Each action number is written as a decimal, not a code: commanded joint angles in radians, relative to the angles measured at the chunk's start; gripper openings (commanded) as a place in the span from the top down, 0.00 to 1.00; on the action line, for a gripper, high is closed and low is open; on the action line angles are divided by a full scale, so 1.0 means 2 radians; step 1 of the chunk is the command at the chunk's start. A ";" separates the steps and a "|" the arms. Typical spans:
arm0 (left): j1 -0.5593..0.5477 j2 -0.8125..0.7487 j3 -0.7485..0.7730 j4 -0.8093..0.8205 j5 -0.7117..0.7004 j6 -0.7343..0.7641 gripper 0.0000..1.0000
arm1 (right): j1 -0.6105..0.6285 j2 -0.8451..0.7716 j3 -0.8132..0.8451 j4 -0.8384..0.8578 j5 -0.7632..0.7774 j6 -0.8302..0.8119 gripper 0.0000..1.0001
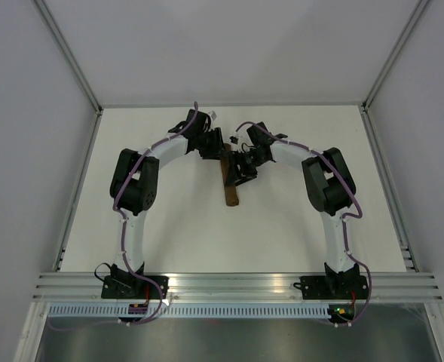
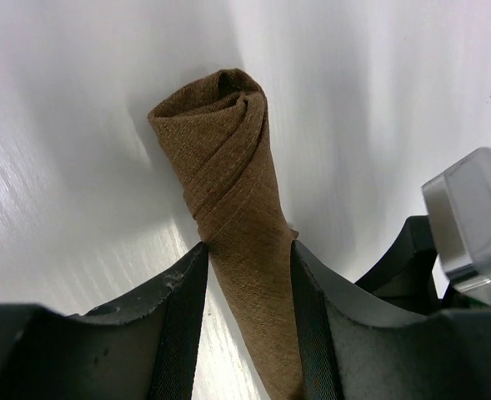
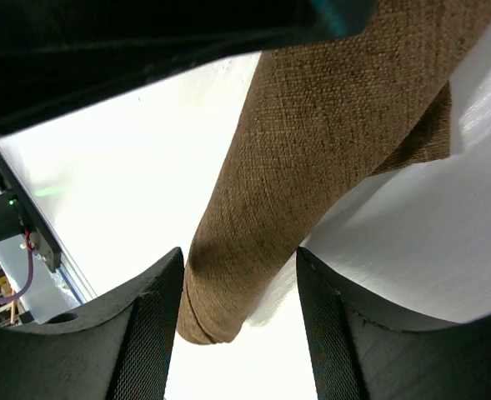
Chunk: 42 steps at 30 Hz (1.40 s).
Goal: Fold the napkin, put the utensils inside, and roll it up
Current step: Roll the napkin at the center of the board, then reset both arms
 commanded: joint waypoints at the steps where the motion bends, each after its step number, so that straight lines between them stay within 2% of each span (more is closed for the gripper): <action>1: -0.001 0.010 0.032 -0.016 0.014 0.025 0.50 | 0.000 -0.004 0.028 -0.031 -0.015 0.003 0.37; 8: 0.000 0.003 0.042 -0.024 0.012 0.038 0.48 | -0.020 -0.018 0.037 -0.032 -0.012 0.006 0.37; 14: 0.004 -0.006 0.068 -0.045 0.005 0.052 0.48 | -0.041 -0.040 0.036 -0.045 -0.011 -0.022 0.37; 21: 0.038 -0.081 0.060 -0.055 -0.001 0.065 0.47 | -0.077 -0.106 0.012 -0.026 -0.015 -0.039 0.37; 25: 0.042 -0.175 0.011 -0.049 -0.011 0.076 0.47 | -0.109 -0.168 -0.019 0.005 -0.002 -0.044 0.37; 28: 0.043 -0.233 -0.059 -0.022 -0.016 0.076 0.47 | -0.136 -0.225 -0.057 0.033 0.027 -0.057 0.37; 31: 0.043 -0.329 -0.143 0.001 -0.021 0.068 0.46 | -0.169 -0.289 -0.100 0.070 0.056 -0.060 0.37; 35: 0.045 -0.398 -0.209 0.033 -0.012 0.049 0.45 | -0.197 -0.344 -0.121 0.075 0.098 -0.076 0.36; 42: 0.045 -0.491 -0.249 0.021 -0.015 0.059 0.43 | -0.207 -0.406 -0.162 0.084 0.133 -0.106 0.36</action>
